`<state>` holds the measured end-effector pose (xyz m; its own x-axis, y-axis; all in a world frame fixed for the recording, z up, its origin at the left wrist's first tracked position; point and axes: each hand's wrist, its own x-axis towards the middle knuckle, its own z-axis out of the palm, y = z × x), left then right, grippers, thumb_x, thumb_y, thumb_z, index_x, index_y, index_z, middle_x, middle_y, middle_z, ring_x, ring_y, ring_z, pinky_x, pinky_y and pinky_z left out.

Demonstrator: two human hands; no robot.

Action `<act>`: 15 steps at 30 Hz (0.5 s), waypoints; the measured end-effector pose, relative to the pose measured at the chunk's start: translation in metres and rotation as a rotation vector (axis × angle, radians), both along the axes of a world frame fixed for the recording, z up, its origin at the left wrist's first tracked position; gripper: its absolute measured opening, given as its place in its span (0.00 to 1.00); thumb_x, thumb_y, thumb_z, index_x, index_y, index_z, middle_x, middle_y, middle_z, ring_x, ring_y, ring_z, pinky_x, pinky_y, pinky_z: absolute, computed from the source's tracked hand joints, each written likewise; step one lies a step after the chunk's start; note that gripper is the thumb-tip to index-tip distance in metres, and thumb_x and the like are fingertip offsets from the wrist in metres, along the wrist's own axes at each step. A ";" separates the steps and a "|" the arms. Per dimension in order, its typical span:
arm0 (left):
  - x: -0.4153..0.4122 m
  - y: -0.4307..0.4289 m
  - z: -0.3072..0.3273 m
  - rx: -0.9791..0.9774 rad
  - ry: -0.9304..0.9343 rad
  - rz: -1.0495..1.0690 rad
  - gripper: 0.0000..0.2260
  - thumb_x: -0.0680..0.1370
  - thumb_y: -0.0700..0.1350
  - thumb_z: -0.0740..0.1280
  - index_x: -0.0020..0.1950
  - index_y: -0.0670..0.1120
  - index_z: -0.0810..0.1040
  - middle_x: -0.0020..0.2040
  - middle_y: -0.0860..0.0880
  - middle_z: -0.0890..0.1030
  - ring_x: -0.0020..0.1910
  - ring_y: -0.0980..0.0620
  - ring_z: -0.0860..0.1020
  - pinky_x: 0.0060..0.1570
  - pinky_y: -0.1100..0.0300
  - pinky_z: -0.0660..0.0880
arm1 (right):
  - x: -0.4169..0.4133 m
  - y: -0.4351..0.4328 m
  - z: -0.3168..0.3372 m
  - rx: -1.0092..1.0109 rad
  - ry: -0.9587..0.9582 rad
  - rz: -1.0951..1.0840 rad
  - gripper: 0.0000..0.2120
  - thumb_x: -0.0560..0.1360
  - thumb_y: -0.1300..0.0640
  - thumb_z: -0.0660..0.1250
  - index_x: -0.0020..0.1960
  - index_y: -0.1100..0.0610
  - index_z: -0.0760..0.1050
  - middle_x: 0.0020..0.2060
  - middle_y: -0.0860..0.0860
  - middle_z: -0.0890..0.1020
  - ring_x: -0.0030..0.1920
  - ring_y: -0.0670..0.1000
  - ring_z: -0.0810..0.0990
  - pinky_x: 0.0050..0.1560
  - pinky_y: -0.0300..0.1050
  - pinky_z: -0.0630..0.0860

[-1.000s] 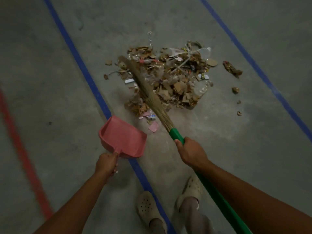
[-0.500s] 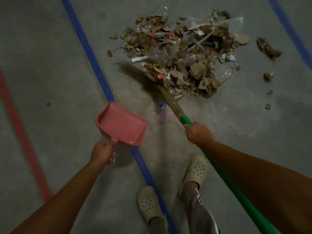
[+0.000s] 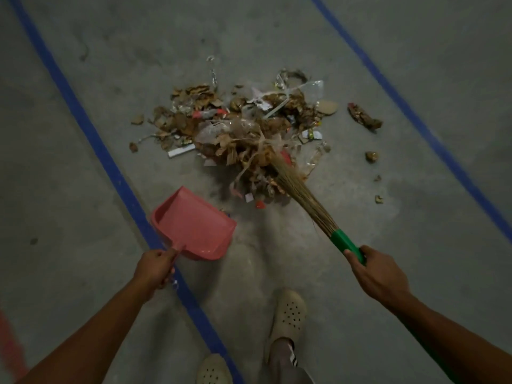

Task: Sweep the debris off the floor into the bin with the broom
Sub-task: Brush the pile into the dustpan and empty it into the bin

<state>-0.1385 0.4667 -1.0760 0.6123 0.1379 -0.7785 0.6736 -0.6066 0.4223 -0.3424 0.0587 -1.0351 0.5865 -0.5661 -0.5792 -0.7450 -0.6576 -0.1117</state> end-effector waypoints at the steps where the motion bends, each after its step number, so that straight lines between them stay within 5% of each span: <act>1: 0.006 -0.003 0.000 -0.001 -0.004 -0.011 0.22 0.77 0.58 0.70 0.33 0.43 0.71 0.25 0.44 0.73 0.19 0.51 0.68 0.23 0.65 0.62 | 0.002 -0.004 0.001 -0.002 -0.006 -0.007 0.19 0.79 0.35 0.54 0.46 0.50 0.72 0.31 0.50 0.78 0.30 0.50 0.78 0.33 0.46 0.79; 15: 0.121 -0.040 -0.051 0.023 0.057 -0.237 0.23 0.77 0.59 0.69 0.38 0.39 0.75 0.29 0.42 0.73 0.20 0.51 0.66 0.20 0.68 0.62 | 0.085 -0.015 -0.042 -0.001 -0.003 -0.372 0.25 0.81 0.37 0.53 0.46 0.57 0.74 0.36 0.55 0.79 0.34 0.53 0.79 0.36 0.45 0.76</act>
<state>-0.0171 0.4263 -1.1274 0.5846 0.0133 -0.8112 0.5334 -0.7596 0.3720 -0.2578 0.0442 -1.0775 0.3424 -0.7415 -0.5771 -0.9327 -0.3421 -0.1138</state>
